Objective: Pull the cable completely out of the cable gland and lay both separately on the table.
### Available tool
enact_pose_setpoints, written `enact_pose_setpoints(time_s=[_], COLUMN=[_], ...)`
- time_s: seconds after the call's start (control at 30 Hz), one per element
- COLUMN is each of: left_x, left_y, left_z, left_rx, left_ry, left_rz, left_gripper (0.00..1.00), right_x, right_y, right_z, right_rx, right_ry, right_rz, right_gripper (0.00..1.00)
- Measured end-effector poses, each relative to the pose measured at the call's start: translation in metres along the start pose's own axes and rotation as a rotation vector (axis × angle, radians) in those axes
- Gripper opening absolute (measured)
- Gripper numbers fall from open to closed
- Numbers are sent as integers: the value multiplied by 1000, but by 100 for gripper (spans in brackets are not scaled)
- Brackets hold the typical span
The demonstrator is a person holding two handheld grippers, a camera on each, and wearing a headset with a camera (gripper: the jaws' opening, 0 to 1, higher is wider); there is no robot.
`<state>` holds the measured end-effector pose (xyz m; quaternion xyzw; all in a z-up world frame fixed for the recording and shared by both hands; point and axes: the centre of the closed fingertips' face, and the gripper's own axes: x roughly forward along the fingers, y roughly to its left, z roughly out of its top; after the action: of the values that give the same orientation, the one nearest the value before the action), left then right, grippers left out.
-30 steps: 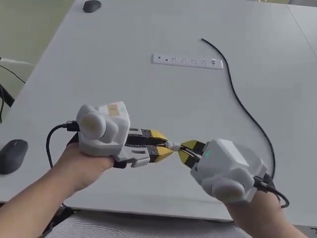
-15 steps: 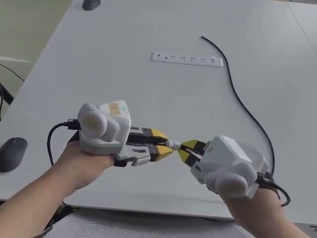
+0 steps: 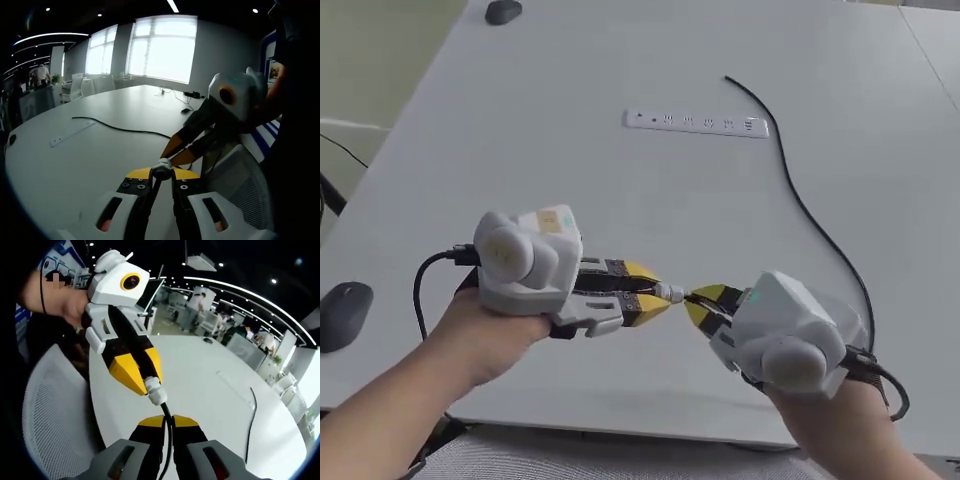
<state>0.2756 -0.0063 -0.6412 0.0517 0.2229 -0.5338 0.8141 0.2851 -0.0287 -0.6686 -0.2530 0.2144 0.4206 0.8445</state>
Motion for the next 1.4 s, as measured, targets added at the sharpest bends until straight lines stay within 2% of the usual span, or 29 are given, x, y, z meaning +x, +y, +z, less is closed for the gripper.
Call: enact_pose_setpoints(time_s=[0.23,0.47,0.67,0.87,0.97,1.1,1.4], left_x=[-3,-4,-5,-6,-7,-9,-10], left_y=[0,1,2,1,1,1,1], left_z=[0,0,1,1,1,1,-2], left_rx=[-2,-4,-6,-8,-10,-12,-13], left_ry=[-4,-7,-11,-14,-15,-18,-14], left_rz=[3,3,3,2,2,4,5], left_gripper=[15,15,15,15,15,15,15], right_x=[1,4,6,9,10,12,12], right_y=[-9,-18,-24,-25,-23,-24,-19], right_z=[-17,-36,-59,-77,-84,-94,-92], right_rx=[104,254,449,502,591,614,615], right_ry=[25,50,74,101,107,129,130], right_rz=[-15,-34,-56,-66,-66,-72,-58], right_gripper=[0,0,0,0,0,0,1])
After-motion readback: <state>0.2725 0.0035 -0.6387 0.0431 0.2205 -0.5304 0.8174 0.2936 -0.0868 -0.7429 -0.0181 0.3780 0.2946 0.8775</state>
